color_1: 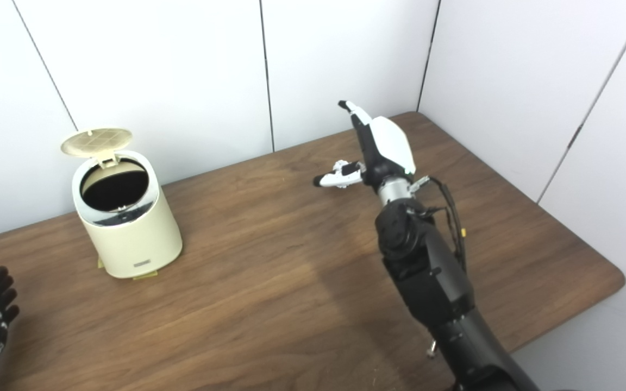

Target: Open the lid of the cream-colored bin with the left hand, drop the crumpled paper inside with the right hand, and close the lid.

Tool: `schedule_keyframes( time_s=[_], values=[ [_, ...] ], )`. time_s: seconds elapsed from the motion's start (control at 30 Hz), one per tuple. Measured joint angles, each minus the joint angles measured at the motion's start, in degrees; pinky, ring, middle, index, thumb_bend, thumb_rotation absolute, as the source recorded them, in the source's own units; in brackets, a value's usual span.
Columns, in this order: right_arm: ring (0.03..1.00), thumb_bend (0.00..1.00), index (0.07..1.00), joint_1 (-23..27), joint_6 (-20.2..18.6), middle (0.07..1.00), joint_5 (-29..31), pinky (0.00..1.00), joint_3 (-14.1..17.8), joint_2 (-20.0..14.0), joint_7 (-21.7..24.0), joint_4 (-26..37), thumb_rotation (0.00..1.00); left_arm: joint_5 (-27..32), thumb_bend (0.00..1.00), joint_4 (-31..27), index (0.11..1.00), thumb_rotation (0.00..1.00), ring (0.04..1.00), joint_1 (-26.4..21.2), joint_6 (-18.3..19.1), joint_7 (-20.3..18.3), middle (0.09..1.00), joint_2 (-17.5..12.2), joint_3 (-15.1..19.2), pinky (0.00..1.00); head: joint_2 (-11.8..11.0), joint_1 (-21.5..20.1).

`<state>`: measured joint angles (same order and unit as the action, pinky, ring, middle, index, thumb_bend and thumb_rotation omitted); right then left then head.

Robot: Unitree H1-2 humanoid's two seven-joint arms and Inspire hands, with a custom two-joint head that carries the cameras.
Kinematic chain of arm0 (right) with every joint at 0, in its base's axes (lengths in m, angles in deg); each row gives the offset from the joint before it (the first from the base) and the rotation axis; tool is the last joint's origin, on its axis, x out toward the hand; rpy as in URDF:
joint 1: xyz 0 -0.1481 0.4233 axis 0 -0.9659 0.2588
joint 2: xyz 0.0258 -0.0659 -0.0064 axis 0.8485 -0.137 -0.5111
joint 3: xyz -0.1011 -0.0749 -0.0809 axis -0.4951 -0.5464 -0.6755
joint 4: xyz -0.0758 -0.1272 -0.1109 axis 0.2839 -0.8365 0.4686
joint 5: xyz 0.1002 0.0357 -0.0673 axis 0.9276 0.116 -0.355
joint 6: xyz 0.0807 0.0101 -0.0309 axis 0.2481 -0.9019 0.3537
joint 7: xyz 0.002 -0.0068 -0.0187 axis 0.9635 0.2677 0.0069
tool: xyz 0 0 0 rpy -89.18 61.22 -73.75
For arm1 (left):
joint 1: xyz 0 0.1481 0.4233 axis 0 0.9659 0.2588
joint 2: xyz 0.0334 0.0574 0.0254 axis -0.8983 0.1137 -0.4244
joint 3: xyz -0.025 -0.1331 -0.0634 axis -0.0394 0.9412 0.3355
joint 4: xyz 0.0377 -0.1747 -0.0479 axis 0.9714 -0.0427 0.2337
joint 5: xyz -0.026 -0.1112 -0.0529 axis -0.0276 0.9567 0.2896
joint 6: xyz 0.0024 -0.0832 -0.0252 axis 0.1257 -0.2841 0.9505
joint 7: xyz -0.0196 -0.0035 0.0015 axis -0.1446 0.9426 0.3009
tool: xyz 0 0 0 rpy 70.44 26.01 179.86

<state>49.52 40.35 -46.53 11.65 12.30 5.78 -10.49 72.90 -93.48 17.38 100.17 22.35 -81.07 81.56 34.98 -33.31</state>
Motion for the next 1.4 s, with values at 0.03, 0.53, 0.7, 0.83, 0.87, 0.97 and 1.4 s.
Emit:
schedule_keyframes(
  time_s=[0.03, 0.53, 0.7, 0.83, 0.87, 0.97, 1.4],
  values=[
    [0.951, 0.90, 0.904, 0.54, -0.02, 0.940, -0.48, 0.89, -0.43, -0.47, 0.22, -1.05, 0.17, -0.10, 0.39, -0.15, 1.000, 0.88, 1.000, -0.02, 0.20, -0.03, 1.000, -0.16, -0.29, 1.00, 0.44, 0.52],
    [0.901, 0.94, 0.864, 9.46, 0.43, 0.892, -5.34, 0.82, -11.33, -6.60, 7.51, -15.54, 0.17, -2.10, 0.37, -4.25, 1.000, 0.85, 1.000, -0.57, 3.72, -0.03, 1.000, -1.09, -2.21, 1.00, 1.14, 2.28],
    [0.878, 0.96, 0.857, 11.13, 0.51, 0.884, -5.07, 0.79, -13.56, -6.85, 8.72, -20.80, 0.17, -2.12, 0.31, -5.34, 1.000, 0.83, 1.000, -0.50, 4.45, 0.04, 1.000, -1.09, -2.10, 1.00, 1.49, 2.02],
    [0.877, 0.97, 0.855, 12.37, 0.47, 0.885, -4.80, 0.78, -14.45, -6.87, 9.39, -23.39, 0.18, -2.11, 0.28, -7.07, 1.000, 0.82, 1.000, -0.50, 4.59, 0.40, 1.000, -0.93, -1.80, 1.00, 1.67, 2.11],
    [0.878, 0.97, 0.854, 12.77, 0.43, 0.885, -4.81, 0.78, -14.86, -6.89, 9.49, -24.14, 0.18, -2.15, 0.28, -7.49, 1.000, 0.82, 1.000, -0.49, 4.74, 0.45, 1.000, -0.93, -1.76, 1.00, 1.76, 2.02],
    [0.893, 0.96, 0.866, 13.81, 0.27, 0.893, -4.90, 0.78, -16.09, -6.92, 11.31, -25.82, 0.18, -2.12, 0.28, -7.97, 1.000, 0.82, 1.000, -0.50, 4.98, 0.55, 1.000, -0.92, -1.61, 1.00, 1.85, 1.93],
    [0.852, 0.95, 0.839, 15.09, 0.24, 0.874, -6.90, 0.69, -17.05, -8.92, 15.77, -28.08, 0.20, -1.32, 0.23, -8.30, 1.000, 0.74, 1.000, -0.23, 5.71, 0.98, 0.999, 0.23, -0.52, 1.00, 2.64, 2.20]
  ],
)
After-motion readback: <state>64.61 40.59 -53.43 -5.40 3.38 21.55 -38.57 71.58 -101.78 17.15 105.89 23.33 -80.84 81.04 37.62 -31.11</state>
